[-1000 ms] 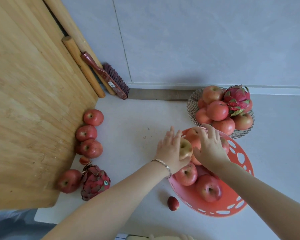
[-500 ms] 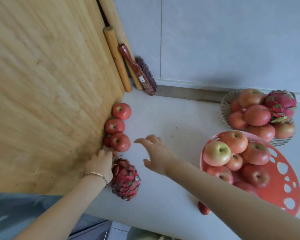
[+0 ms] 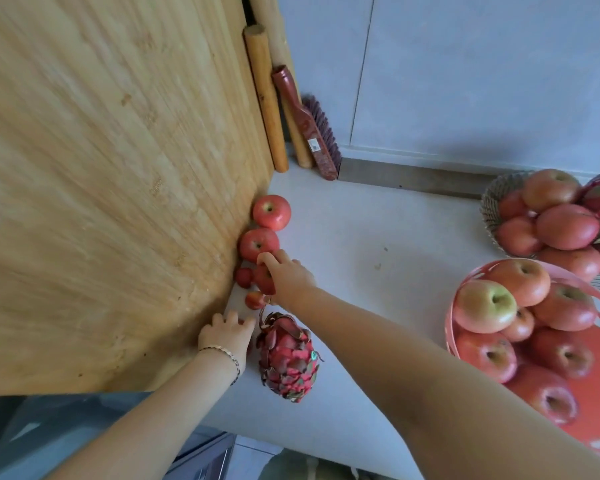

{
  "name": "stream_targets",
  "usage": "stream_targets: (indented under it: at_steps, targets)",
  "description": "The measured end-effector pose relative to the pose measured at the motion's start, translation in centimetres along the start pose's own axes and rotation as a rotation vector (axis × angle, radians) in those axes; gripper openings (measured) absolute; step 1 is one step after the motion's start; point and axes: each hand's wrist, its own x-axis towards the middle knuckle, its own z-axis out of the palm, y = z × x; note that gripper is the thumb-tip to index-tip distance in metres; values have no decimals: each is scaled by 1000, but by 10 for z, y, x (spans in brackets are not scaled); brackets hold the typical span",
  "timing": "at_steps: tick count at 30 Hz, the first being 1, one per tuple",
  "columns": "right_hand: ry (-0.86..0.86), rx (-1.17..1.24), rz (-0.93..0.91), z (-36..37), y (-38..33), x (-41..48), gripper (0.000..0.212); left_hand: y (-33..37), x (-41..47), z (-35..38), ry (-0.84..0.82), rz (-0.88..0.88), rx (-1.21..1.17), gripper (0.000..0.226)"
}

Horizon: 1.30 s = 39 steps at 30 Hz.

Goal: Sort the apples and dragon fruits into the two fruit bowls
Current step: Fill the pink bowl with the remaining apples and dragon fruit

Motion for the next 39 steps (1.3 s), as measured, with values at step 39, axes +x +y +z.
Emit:
stream_targets:
  at_steps: [39]
  targets:
    - [48,83,24,-63,217,-303,70,207,-97,-95,241,395,-1118,53]
